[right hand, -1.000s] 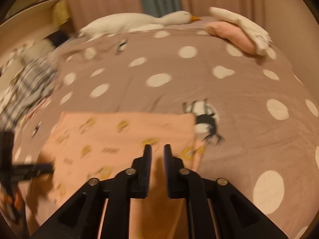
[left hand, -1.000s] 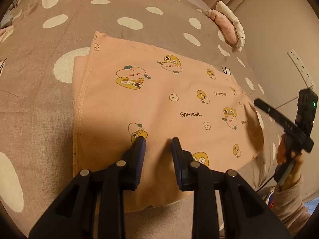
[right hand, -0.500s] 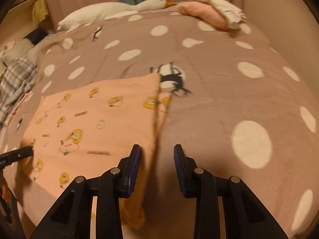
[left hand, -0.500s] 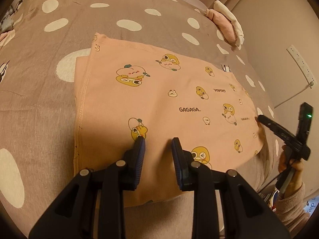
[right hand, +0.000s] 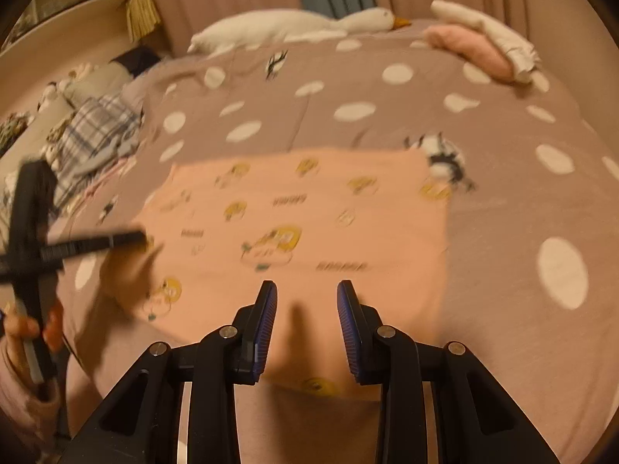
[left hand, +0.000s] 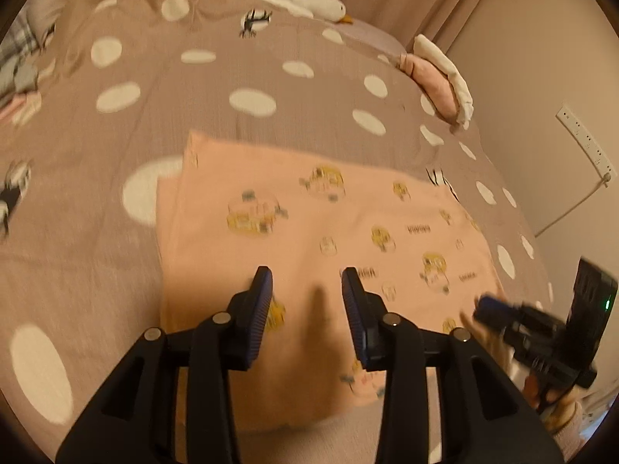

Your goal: Fold small clothes

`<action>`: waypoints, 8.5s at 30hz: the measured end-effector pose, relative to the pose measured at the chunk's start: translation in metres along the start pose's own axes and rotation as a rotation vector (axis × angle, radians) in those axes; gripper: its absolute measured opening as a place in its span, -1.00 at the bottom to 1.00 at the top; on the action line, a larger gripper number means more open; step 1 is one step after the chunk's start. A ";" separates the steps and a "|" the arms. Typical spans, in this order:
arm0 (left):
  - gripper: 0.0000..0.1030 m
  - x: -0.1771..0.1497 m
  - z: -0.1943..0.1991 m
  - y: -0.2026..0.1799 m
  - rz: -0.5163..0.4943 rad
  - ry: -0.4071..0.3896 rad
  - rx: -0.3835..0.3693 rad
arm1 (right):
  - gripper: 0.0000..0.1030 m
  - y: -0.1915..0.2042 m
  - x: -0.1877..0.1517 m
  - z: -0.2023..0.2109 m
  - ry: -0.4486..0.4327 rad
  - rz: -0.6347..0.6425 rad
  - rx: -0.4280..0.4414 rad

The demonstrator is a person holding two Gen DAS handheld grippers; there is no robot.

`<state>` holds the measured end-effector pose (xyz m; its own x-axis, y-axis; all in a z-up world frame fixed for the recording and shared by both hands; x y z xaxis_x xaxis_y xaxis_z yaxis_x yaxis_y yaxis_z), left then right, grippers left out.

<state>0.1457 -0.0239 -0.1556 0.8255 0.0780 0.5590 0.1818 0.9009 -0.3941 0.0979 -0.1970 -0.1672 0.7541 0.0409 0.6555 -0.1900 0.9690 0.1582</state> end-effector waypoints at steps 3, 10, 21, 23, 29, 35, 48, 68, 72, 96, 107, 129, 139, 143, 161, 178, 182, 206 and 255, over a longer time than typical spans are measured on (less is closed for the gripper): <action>-0.19 0.012 -0.015 0.012 -0.009 -0.001 0.057 | -0.37 0.000 -0.013 -0.007 0.037 -0.008 -0.008; -0.20 0.021 -0.049 0.051 0.118 0.059 0.058 | -0.38 -0.010 -0.033 -0.002 0.080 -0.042 -0.009; 0.23 0.006 0.024 0.086 0.276 -0.004 -0.024 | -0.37 -0.011 -0.040 0.020 0.075 -0.057 -0.015; 0.23 -0.005 0.037 0.086 0.285 -0.009 -0.046 | -0.37 -0.009 -0.035 0.022 0.052 -0.084 0.009; 0.23 -0.031 0.049 0.066 0.255 0.007 -0.086 | -0.37 0.026 -0.011 0.009 0.002 -0.083 0.121; 0.21 -0.049 0.029 0.069 0.333 0.086 -0.128 | -0.37 0.086 0.006 -0.015 0.005 -0.025 0.218; 0.21 -0.028 0.003 0.052 0.499 0.197 -0.411 | -0.37 0.097 -0.011 -0.019 0.015 -0.047 0.258; -0.67 0.012 0.000 0.008 0.264 0.120 -0.147 | -0.37 0.069 0.049 -0.050 -0.035 -0.121 0.157; -0.66 0.022 0.009 -0.018 0.129 0.086 -0.085 | -0.47 0.058 0.064 -0.067 -0.028 -0.171 0.147; -0.29 -0.026 -0.065 -0.152 -0.161 0.294 -0.124 | -0.34 -0.030 0.020 -0.027 -0.086 -0.726 0.640; -0.18 -0.043 -0.043 -0.113 -0.037 0.289 -0.181 | -0.33 -0.025 0.019 -0.034 -0.036 -0.756 0.638; 0.05 -0.047 -0.002 -0.056 0.067 0.212 -0.153 | -0.75 -0.028 0.058 -0.017 -0.078 -0.403 0.339; 0.05 -0.048 -0.019 -0.088 0.011 0.236 -0.174 | -0.75 -0.080 0.029 -0.025 -0.035 -0.456 0.218; 0.05 -0.043 -0.022 -0.102 -0.030 0.223 -0.160 | -0.75 -0.086 0.023 -0.030 -0.040 -0.496 0.237; 0.00 -0.031 -0.058 -0.119 -0.212 0.150 0.033 | -0.59 -0.057 0.033 0.037 -0.239 -0.180 -0.015; 0.00 -0.023 -0.065 -0.119 -0.209 0.157 0.050 | -0.62 -0.077 -0.004 0.012 -0.112 -0.140 -0.161; 0.00 0.005 -0.070 -0.119 -0.187 0.101 0.047 | -0.62 -0.081 -0.008 0.018 -0.129 -0.183 -0.117; -0.02 0.021 -0.102 -0.099 -0.094 0.155 0.042 | -0.62 0.002 -0.021 0.016 -0.097 -0.015 0.107; 0.03 -0.076 -0.053 -0.102 -0.194 0.157 0.042 | -0.65 -0.044 -0.026 0.020 -0.050 -0.060 0.004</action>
<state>0.0930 -0.1447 -0.1963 0.8506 -0.1625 0.5000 0.3256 0.9096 -0.2583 0.0740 -0.2453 -0.1766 0.7320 -0.0293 0.6806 -0.1483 0.9683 0.2011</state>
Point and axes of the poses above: each gripper's, at about its wrist camera, not at the fingertips, and z roughly against the way its jaws point, y to its left, x to its top, the point moved 10 cm from there along -z, roughly the way its jaws point, and after that the axes turned 5 degrees about z, right-handed, at the moved point
